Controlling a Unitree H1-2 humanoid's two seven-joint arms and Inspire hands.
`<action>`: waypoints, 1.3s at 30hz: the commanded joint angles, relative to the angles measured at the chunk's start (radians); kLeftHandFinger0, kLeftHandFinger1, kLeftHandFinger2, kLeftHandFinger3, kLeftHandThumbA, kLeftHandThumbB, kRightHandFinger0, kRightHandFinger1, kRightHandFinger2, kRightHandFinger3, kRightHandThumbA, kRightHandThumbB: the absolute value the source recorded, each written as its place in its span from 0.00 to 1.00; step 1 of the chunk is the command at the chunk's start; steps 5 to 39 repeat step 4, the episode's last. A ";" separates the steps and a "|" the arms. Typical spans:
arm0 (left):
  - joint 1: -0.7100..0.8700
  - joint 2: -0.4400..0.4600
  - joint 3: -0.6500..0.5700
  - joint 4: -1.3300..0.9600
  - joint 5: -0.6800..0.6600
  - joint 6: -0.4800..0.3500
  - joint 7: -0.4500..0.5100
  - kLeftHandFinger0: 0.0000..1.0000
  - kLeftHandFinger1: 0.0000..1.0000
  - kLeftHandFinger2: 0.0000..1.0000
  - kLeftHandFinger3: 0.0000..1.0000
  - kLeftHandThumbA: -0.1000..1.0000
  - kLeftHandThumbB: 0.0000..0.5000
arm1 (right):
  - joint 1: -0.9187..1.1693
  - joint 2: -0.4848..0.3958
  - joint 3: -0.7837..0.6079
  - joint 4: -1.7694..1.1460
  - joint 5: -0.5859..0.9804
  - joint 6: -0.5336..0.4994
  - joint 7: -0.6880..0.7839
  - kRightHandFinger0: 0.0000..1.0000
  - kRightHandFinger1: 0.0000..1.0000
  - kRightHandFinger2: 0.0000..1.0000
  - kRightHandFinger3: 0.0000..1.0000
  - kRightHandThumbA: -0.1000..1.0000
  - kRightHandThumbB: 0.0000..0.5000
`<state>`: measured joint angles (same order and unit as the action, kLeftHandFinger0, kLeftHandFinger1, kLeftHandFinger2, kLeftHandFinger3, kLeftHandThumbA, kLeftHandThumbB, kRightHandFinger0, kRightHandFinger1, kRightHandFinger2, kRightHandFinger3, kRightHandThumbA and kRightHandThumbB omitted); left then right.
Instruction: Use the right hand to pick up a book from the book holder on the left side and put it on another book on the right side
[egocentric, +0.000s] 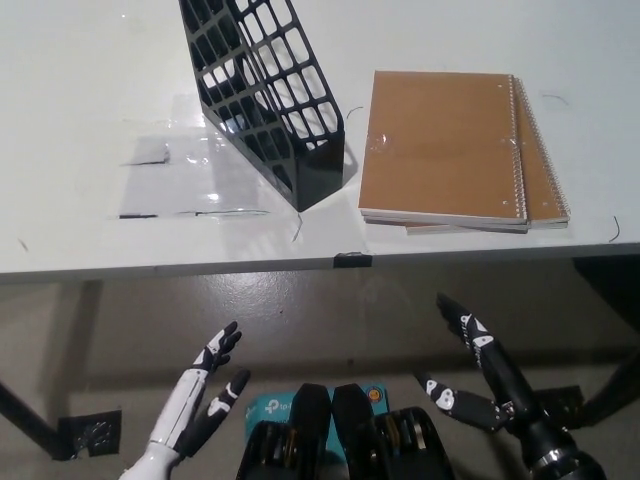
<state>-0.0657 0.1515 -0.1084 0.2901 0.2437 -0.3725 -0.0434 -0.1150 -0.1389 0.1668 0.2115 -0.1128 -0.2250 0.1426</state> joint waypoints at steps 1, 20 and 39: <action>0.003 -0.011 0.014 -0.009 -0.021 -0.040 0.027 0.98 1.00 1.00 1.00 0.92 0.44 | -0.015 -0.014 0.010 -0.032 -0.009 -0.026 0.021 1.00 1.00 1.00 1.00 0.70 0.38; 0.007 -0.013 0.015 -0.007 -0.021 -0.043 0.029 0.98 1.00 1.00 1.00 0.92 0.44 | -0.015 -0.015 0.012 -0.030 -0.009 -0.026 0.024 1.00 1.00 1.00 1.00 0.69 0.37; 0.007 -0.013 0.015 -0.007 -0.021 -0.043 0.029 0.98 1.00 1.00 1.00 0.92 0.44 | -0.015 -0.015 0.012 -0.030 -0.009 -0.026 0.024 1.00 1.00 1.00 1.00 0.69 0.37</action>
